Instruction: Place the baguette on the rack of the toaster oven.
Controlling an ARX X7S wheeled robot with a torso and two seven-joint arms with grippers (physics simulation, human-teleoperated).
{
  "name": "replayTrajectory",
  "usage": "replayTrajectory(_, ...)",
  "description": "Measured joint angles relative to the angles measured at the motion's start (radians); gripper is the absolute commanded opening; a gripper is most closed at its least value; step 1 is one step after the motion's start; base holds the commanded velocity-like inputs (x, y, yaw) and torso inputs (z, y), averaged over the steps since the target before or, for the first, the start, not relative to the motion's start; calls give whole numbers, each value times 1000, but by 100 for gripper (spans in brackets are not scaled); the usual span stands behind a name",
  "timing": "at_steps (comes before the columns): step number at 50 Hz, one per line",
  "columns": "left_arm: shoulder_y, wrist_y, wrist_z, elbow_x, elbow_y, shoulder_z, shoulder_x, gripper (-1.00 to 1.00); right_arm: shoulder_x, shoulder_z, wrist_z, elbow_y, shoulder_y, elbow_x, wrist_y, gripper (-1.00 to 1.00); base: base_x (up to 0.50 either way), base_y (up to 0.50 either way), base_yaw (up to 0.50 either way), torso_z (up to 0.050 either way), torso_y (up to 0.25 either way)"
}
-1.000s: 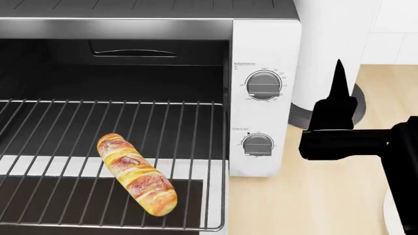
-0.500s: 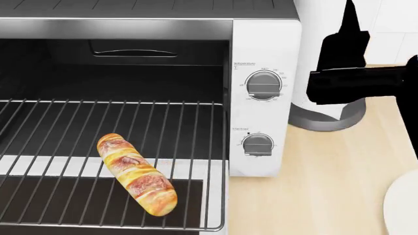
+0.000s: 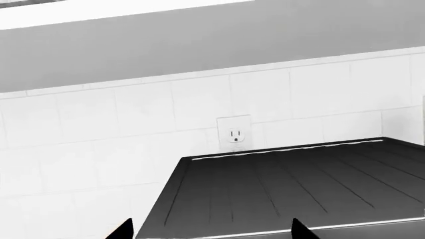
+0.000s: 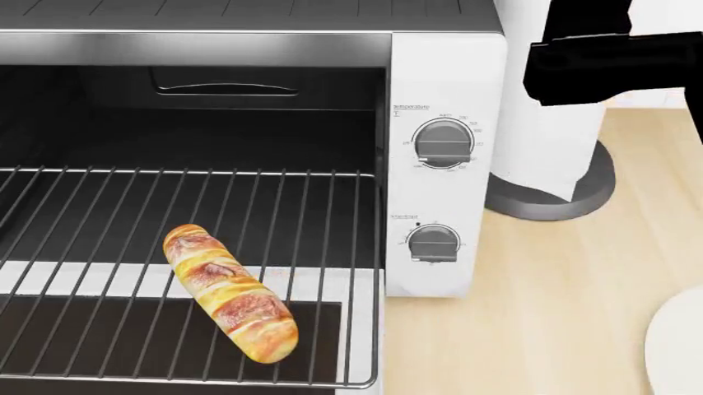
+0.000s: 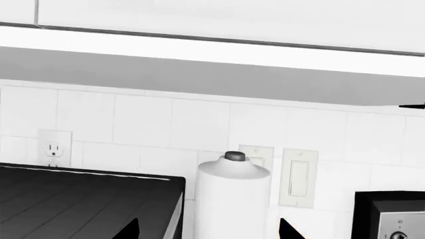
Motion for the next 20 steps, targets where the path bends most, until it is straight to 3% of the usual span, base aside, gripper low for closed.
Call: replayTrajectory(20,-117,8,49,60,-81,74,17,100,-15,-24,8,37,88,6,26,100,0,0,0,0,0)
